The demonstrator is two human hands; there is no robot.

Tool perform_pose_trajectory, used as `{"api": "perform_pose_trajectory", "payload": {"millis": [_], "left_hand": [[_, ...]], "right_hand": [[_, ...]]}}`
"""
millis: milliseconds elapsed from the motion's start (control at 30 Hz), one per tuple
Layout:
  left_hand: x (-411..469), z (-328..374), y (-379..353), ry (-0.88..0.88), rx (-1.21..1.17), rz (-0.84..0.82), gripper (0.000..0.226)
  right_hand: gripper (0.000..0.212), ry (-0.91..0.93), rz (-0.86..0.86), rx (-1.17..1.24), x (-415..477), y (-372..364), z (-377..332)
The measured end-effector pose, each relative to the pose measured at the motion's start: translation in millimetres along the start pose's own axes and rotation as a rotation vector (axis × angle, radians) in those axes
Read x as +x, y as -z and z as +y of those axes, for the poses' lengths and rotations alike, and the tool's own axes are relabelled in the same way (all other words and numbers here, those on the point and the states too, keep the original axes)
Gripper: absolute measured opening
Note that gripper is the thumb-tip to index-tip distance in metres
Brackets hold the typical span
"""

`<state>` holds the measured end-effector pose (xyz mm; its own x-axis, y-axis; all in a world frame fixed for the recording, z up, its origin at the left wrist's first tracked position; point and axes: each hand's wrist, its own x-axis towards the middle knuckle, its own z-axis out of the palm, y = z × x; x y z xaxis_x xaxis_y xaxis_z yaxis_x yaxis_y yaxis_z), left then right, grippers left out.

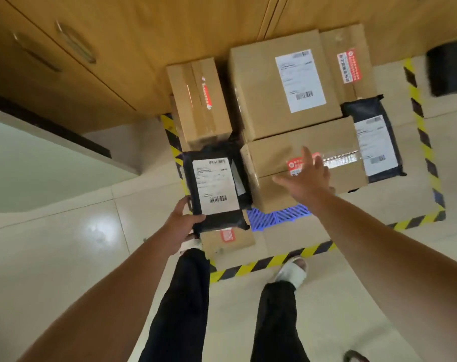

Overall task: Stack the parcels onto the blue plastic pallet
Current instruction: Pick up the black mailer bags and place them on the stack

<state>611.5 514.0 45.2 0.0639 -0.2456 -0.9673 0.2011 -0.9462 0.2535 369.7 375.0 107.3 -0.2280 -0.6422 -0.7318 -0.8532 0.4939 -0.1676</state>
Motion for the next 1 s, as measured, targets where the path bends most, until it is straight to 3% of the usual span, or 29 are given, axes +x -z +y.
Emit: {"api": "perform_pose_trajectory", "payload": {"millis": [133,333,467,600,667,800,1000], "left_hand": [[44.6,-11.4,-21.3,-0.009,-0.1,-0.057,0.067],[74.2,-9.9,-49.9,-0.06,-0.195,-0.027,0.069],[73.4,1.0,-61.7,-0.089,-0.05,0.007,0.065],[74.6,8.7,-61.2,-0.1,0.048,0.131,0.043],[71.2,12.7,-62.9,-0.153,0.106,0.197,0.057],[48.8,13.6,-67.9,-0.209,0.101,0.328,0.079],[-54.2,12.9,-76.3,-0.234,0.12,0.234,0.055]], "right_hand": [[0.114,-0.018,0.027,-0.184,19.8,-40.0,15.9],[0.114,0.032,0.037,-0.196,26.7,-36.4,24.8],[0.114,0.021,0.04,-0.175,25.4,-38.6,20.2],[0.112,0.034,0.061,-0.153,24.8,-40.3,22.5],[0.11,0.032,0.058,-0.146,25.8,-40.2,23.2],[0.111,0.036,0.01,-0.145,23.4,-35.6,21.3],[0.098,0.088,-0.178,0.054,-15.8,20.9,26.2]]}}
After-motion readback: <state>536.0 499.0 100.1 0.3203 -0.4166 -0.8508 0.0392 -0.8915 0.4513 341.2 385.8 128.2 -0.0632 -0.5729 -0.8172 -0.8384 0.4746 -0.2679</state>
